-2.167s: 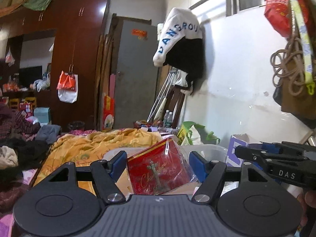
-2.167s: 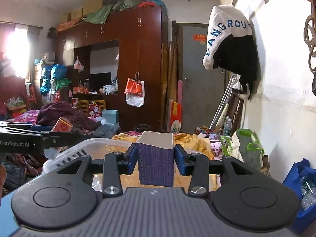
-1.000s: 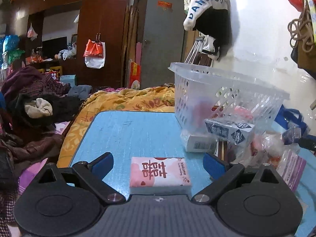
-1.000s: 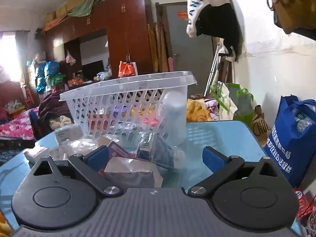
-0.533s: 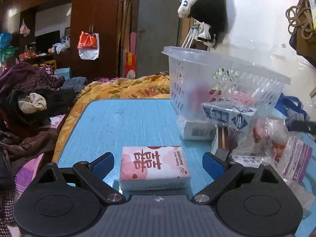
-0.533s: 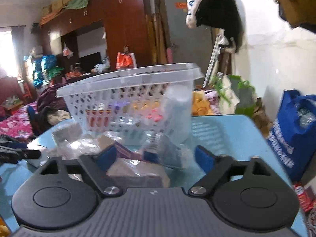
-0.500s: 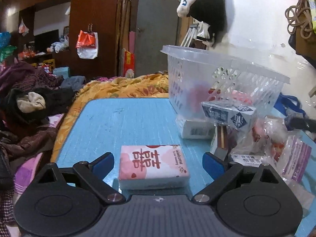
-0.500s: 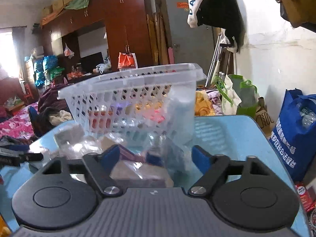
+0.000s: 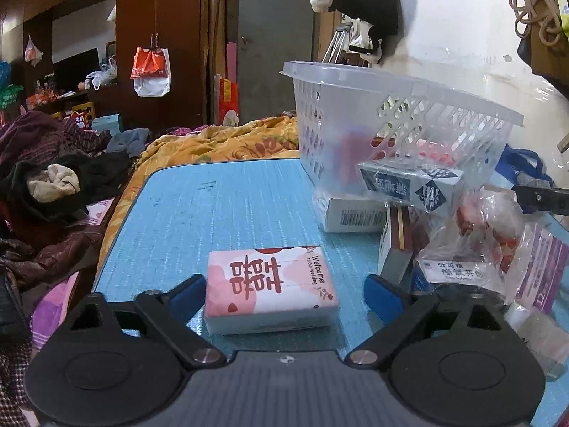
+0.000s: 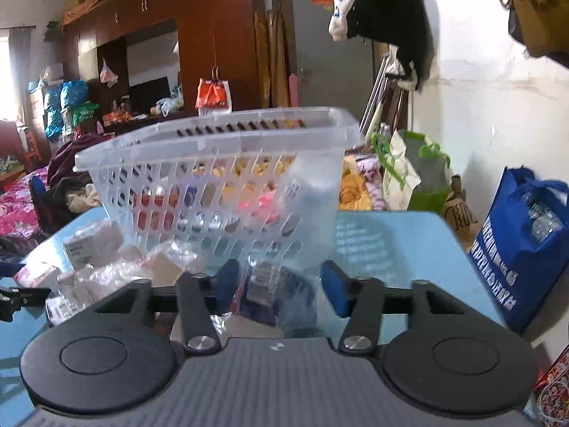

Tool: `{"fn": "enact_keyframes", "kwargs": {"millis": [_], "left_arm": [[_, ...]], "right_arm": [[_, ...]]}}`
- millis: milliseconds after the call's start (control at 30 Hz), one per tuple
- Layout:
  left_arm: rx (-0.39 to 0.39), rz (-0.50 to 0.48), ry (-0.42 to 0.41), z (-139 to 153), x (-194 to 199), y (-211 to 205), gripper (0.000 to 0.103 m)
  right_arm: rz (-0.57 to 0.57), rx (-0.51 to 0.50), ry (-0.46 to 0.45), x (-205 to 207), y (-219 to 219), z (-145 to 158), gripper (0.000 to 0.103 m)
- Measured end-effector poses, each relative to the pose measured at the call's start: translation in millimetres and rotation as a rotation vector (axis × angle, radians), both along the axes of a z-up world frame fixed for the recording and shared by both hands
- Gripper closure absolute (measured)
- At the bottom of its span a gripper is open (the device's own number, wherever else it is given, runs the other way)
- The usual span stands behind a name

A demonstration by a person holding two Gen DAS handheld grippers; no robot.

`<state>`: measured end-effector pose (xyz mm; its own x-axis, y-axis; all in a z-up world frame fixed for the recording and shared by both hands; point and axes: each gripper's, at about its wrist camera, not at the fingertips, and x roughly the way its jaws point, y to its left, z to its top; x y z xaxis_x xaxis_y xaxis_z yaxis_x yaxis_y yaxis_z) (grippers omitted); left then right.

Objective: Organize objects
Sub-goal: 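Grasp the pink-and-white tissue pack with the left gripper while the right grasps the clear barcode bag, then carry both held items over the white basket and open both grippers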

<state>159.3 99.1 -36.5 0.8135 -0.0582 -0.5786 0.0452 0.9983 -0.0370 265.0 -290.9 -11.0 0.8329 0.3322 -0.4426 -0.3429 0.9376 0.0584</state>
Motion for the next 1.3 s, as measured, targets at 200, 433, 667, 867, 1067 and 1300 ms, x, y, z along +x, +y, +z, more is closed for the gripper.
{"fn": "enact_keyframes", "kwargs": {"millis": [200,433,667,867,1067,1300], "left_arm": [[0.003,-0.012,-0.028,3.0,-2.3,-1.1,0.029],[-0.013,-0.089,-0.088,4.5,-10.2,-4.0,0.029],[-0.037,-0.100,-0.144,5.7,-16.7,-3.3,0.029],[-0.017,-0.086,-0.200,8.3,-22.8,-6.3,0.029],[-0.022,-0.089,-0.264,11.9,-31.1,-5.3,0.029],[-0.021,-0.112,-0.362,21.3,-42.2,-18.1,0.029]], "right_arm": [[-0.007,0.012,-0.030,-7.2,-5.2,-1.1,0.058],[-0.011,0.044,-0.082,-15.1,-10.7,3.0,0.059],[0.011,0.033,-0.158,-26.4,-5.5,6.4,0.060],[0.008,0.043,-0.179,-27.9,-6.0,7.7,0.061],[-0.007,0.102,-0.193,-30.3,-17.3,8.1,0.061],[0.002,0.105,-0.238,-44.3,-18.0,22.7,0.061]]}}
